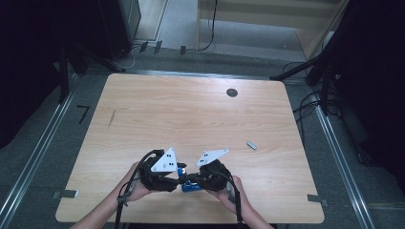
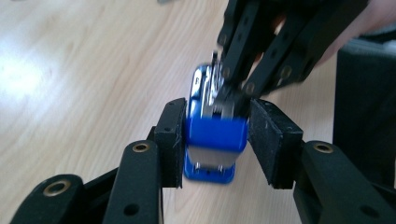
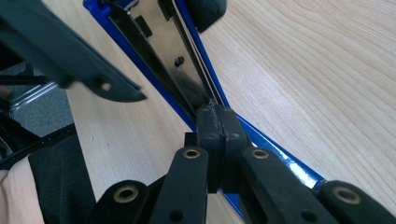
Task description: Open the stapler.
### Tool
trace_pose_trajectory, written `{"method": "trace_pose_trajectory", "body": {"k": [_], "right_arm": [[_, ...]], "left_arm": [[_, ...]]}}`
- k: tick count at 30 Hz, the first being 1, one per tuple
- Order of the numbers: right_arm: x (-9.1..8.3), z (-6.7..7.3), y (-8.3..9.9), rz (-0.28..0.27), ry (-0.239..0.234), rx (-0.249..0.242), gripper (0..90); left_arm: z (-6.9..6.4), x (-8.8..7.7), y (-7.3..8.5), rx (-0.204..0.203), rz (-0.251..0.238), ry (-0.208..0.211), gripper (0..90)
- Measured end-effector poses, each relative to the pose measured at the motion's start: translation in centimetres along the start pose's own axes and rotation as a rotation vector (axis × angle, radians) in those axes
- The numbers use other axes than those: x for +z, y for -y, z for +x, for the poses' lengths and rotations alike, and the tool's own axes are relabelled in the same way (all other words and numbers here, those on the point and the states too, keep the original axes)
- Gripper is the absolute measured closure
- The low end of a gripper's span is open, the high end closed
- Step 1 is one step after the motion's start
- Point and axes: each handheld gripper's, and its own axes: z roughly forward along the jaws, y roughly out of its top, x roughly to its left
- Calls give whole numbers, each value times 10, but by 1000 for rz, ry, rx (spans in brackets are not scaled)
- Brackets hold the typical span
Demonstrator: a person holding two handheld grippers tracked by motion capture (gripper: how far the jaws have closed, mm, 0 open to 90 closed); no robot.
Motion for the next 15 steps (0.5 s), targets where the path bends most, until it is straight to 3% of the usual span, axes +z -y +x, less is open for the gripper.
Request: {"method": "trace_pose_trajectory", "body": {"k": [4,12,15], "right_arm": [[0,0,0,3,1,1,900],[0,0,0,7,3,-6,900],[-2,-1,2,24,26,-16,900]], "left_arm": [[-1,1,-3,4,-10,-36,645],[0,0,-1,-4,-1,-26,659],[0,-1,-1,-6,7,-27,660]]}}
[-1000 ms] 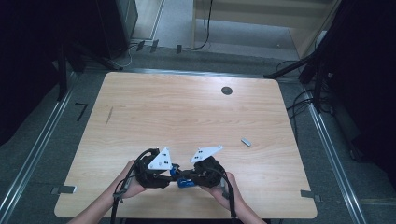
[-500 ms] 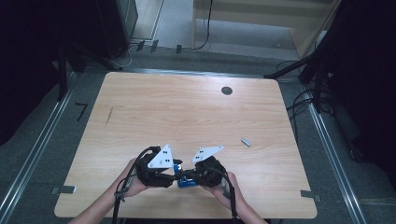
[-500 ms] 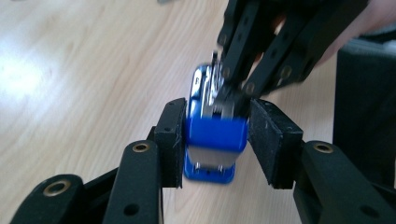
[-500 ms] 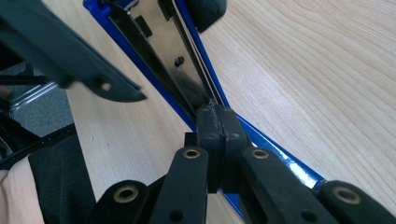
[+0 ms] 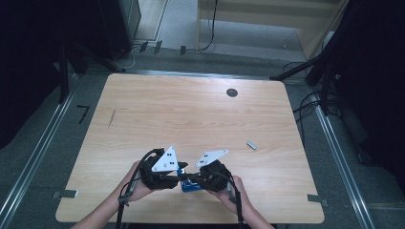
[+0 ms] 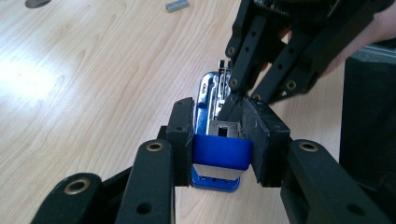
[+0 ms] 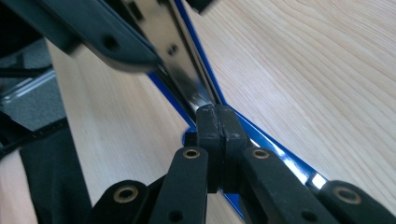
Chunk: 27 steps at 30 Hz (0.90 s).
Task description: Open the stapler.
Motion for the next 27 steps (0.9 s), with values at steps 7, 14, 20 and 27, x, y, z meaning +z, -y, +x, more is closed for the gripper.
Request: {"method": "trace_pose_trajectory", "body": {"k": [7,14,20,27], "right_arm": [[-14,-22,6,27,118,13,889],[-29,-46,10,62,205,51,804],[-38,-57,15,97,178,77,776],[-38,-57,16,136,134,64,791]], "left_arm": [[1,-4,4,-15,1,5,659],[2,-5,5,-17,8,5,659],[2,-5,7,-25,22,6,659],[3,-7,9,-37,26,7,659]]}}
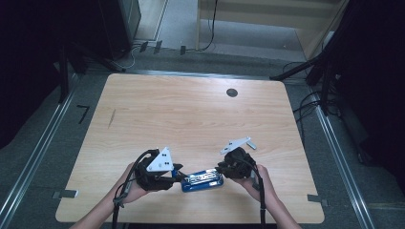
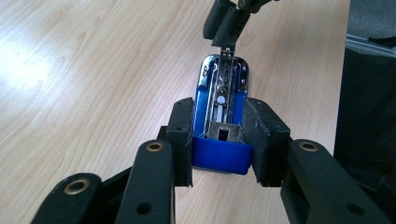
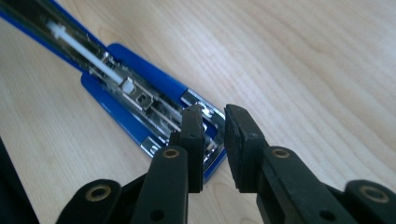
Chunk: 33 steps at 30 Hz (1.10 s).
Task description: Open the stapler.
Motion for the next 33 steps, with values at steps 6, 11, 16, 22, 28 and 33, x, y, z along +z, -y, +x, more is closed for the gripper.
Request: {"method": "trace_pose_trajectory", "body": {"k": [6,11,16,22,28,33], "right_arm": [[3,0,2,37,-8,-8,855],[4,3,1,52,11,-19,861],[4,2,1,56,3,-3,862],[3,2,2,68,-2,6,862],[3,1,3,71,-10,18,861],[3,1,4,73,-14,26,860]], "left_arm": [[1,0,3,-17,13,6,659],[4,-1,6,-30,18,17,660],[6,-2,9,-52,20,26,659],[8,-2,10,-54,26,37,659],[10,-2,13,-67,31,51,659],[10,-2,14,-62,37,54,659]]}}
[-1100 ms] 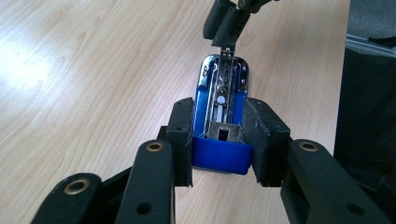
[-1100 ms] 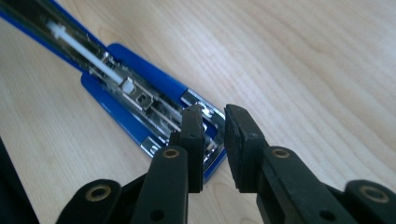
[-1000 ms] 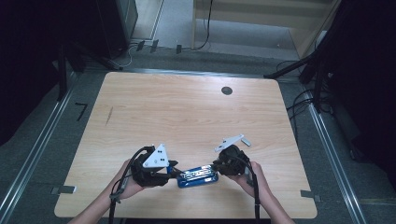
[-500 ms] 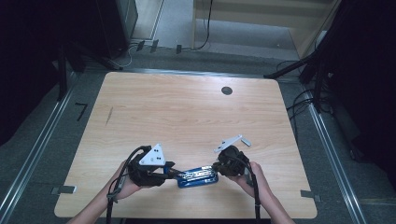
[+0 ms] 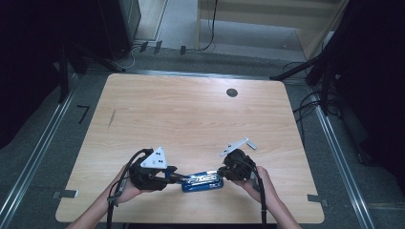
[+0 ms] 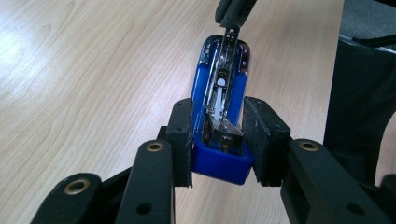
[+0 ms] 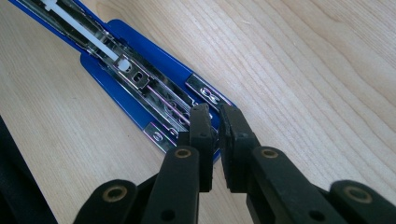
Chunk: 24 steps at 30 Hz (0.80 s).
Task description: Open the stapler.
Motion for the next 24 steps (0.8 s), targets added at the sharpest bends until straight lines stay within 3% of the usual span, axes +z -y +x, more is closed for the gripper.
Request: {"method": "trace_pose_trajectory", "body": {"k": [15,16,17,18,19,22,24], "right_arm": [[1,-2,1,-5,-13,13,857],[1,-2,1,-4,-14,16,858],[1,-2,1,1,-9,16,858],[2,-2,2,4,-6,16,859],[4,-2,2,14,-4,13,859],[5,-4,3,17,-16,15,858],[5,-4,3,15,-14,21,859]], "left_arm": [[6,0,7,-19,14,35,659],[5,1,7,16,58,22,658],[5,1,7,16,58,22,648],[3,6,17,51,131,-3,640],[4,8,25,39,144,2,638],[0,16,32,82,210,-36,634],[2,16,33,73,200,-29,632]]}}
